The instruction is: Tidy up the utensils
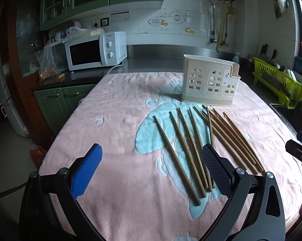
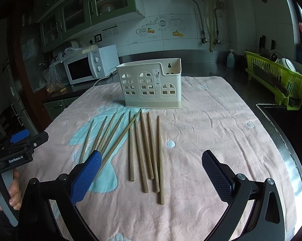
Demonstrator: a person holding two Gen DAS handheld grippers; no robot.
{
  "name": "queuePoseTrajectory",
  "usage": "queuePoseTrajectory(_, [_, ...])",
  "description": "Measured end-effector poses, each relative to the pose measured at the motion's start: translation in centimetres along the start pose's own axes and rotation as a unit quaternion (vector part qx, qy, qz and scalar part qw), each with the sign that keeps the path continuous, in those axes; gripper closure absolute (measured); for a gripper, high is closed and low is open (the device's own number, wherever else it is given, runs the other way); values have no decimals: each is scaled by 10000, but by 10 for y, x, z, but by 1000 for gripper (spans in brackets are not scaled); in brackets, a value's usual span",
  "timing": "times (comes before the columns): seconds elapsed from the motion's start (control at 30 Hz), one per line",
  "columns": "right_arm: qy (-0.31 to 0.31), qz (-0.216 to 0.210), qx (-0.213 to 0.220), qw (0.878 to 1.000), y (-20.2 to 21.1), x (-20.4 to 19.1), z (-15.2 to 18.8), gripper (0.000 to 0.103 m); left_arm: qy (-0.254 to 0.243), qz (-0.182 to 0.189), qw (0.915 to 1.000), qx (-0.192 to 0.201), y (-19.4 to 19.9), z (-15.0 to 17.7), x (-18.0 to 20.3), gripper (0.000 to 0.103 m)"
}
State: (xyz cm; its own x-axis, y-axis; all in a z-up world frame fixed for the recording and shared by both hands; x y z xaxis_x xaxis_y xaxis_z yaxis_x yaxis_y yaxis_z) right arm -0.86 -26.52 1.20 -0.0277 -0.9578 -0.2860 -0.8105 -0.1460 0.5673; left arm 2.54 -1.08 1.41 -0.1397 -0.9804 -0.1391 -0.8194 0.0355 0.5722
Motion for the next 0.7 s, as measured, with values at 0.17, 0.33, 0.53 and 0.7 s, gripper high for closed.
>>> queuePoseTrajectory(0.17, [-9, 75, -16, 10000, -2, 2, 4, 6, 16, -48, 10000, 4, -1, 1, -1, 5])
queuePoseTrajectory(0.33, [-68, 84, -56, 9999, -4, 6, 4, 6, 82, -56, 9999, -49, -3, 4, -3, 5])
queuePoseTrajectory(0.53, [-84, 94, -71, 9999, -5, 7, 5, 6, 151, -58, 9998, -84, -5, 7, -6, 5])
queuePoseTrajectory(0.7, [-24, 199, -81, 9998, -4, 8, 7, 6, 272, -83, 9995, -132, -7, 11, -11, 5])
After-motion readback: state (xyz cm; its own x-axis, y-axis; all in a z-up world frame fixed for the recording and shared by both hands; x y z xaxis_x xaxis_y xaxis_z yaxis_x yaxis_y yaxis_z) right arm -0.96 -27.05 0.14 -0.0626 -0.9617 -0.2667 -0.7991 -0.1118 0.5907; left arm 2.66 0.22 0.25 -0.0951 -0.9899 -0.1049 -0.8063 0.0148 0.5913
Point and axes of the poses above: each gripper's, at about its wrist camera, not at the fingertips, and y roughly against the way its jaws point, x to its right, z to its underside, the point moved 1 cm from there along -y, roughly the way its jaws point, and after that the axes turned 10 degrees about -y, right-handed, at the moved point
